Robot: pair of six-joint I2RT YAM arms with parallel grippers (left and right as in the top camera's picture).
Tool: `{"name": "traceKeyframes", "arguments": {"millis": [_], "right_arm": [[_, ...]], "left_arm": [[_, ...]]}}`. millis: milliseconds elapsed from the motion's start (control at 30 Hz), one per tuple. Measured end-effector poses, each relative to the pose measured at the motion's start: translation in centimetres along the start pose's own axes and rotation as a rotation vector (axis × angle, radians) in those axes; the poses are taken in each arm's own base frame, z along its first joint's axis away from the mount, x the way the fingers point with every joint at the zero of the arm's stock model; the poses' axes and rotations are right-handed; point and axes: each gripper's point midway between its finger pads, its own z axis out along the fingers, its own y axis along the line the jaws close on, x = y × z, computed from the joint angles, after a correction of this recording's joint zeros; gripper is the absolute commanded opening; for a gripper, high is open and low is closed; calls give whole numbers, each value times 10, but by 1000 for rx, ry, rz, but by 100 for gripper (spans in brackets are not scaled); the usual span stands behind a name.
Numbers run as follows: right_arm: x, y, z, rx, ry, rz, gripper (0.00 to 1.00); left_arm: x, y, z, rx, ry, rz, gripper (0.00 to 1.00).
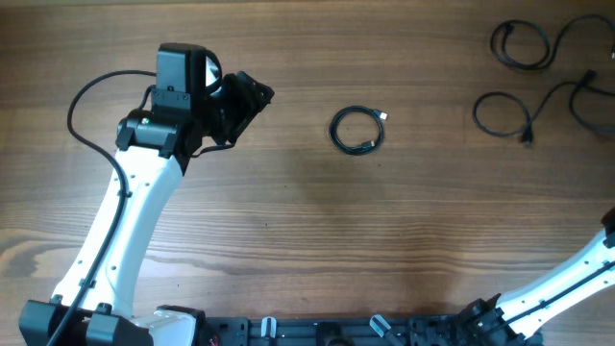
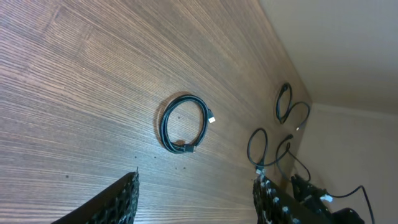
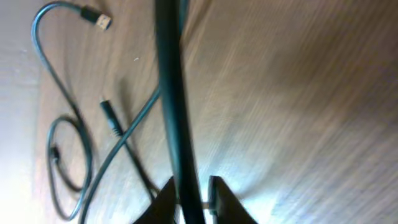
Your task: Untangle cables
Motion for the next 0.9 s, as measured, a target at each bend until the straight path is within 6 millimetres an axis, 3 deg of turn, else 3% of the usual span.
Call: {"name": "traceKeyframes", "arguments": {"millis": [33, 67, 100, 133, 233, 333, 433, 500, 533, 600, 700, 767, 900], "right_arm": [[4, 5, 1, -13, 13, -1, 63], [6, 8, 2, -23, 23, -4, 74], [10, 9, 3, -27, 36, 3, 94], [12, 11, 3, -31, 45, 2, 100], [17, 2, 1, 15, 60, 6, 100], [8, -4, -24, 130, 0, -3, 100], [-7, 23, -92, 181, -120, -27, 100], [0, 37, -128, 187, -137, -3, 100], [9, 44, -144, 182, -125, 17, 100], [37, 66, -163, 94, -34, 48, 100], [104, 101, -164, -55, 243, 33, 99], [145, 126, -160, -105, 373, -69, 99], [249, 185, -151, -169, 628, -376, 100]], "left_arm": [[0, 0, 0, -2, -2, 0, 62], [-1, 1, 0, -4, -5, 0, 63], [-1, 1, 0, -4, -6, 0, 63], [-1, 1, 0, -6, -8, 0, 63], [-2, 1, 0, -9, -12, 0, 64], [-2, 2, 0, -11, -14, 0, 72], [-3, 2, 0, -12, -15, 7, 89], [-3, 3, 0, -15, -17, 13, 100], [-2, 4, 0, -21, -16, 22, 100], [1, 9, 0, -43, -3, 26, 100], [4, 24, -1, -107, -2, 14, 100], [4, 38, -3, -178, -16, 0, 100], [3, 58, -8, -273, -39, -13, 100]]}}
